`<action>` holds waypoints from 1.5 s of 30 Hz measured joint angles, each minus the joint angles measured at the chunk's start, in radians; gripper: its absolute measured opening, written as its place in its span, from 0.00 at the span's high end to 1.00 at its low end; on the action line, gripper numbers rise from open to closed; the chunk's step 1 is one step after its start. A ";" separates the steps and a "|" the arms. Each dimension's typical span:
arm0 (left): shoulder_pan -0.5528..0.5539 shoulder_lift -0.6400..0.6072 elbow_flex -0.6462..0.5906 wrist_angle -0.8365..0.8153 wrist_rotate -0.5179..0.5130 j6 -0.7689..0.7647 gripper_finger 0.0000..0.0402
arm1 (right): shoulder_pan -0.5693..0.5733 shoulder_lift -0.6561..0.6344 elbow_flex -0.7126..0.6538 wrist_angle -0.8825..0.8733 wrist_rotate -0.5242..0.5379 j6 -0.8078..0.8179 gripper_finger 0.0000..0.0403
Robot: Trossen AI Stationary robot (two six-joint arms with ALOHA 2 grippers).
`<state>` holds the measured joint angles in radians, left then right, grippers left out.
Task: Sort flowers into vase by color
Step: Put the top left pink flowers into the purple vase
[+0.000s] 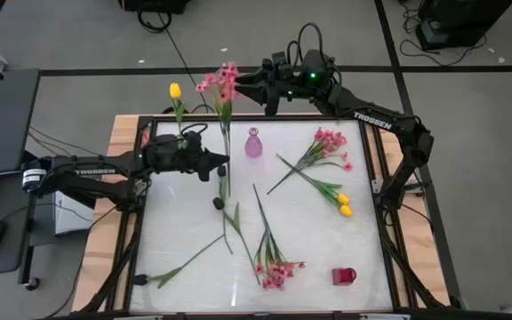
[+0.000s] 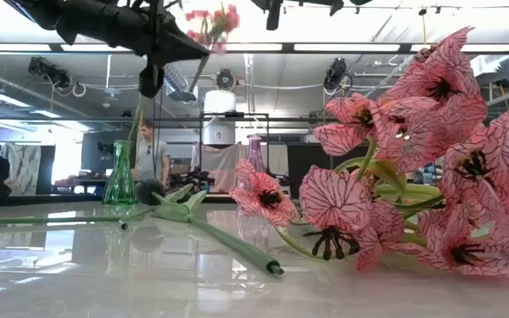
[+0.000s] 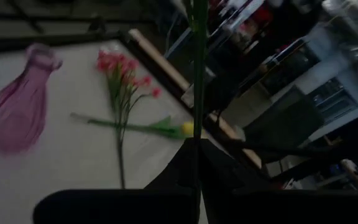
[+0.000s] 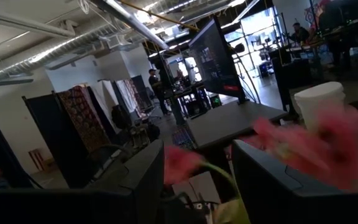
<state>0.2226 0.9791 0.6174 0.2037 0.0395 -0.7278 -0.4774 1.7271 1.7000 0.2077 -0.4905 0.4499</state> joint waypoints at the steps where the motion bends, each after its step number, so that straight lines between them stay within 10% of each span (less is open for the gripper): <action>1: 0.000 0.000 0.000 0.016 0.000 0.013 0.97 | 0.000 0.000 0.000 0.000 0.000 0.000 0.51; 11: 0.012 0.000 0.000 0.108 0.000 0.165 0.97 | 0.000 0.001 0.000 0.061 -0.061 0.192 0.51; 34: 0.135 0.001 0.001 0.280 0.009 0.299 0.97 | -0.259 -0.016 0.000 0.179 -0.588 0.319 0.51; 45: 0.166 0.113 0.313 -0.102 0.022 0.633 0.97 | -0.387 -0.016 0.000 -0.011 -0.656 0.264 0.51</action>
<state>0.3889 1.0922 0.9304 0.1015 0.0612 -0.0950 -0.8645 1.7108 1.6997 0.1970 -1.1468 0.7136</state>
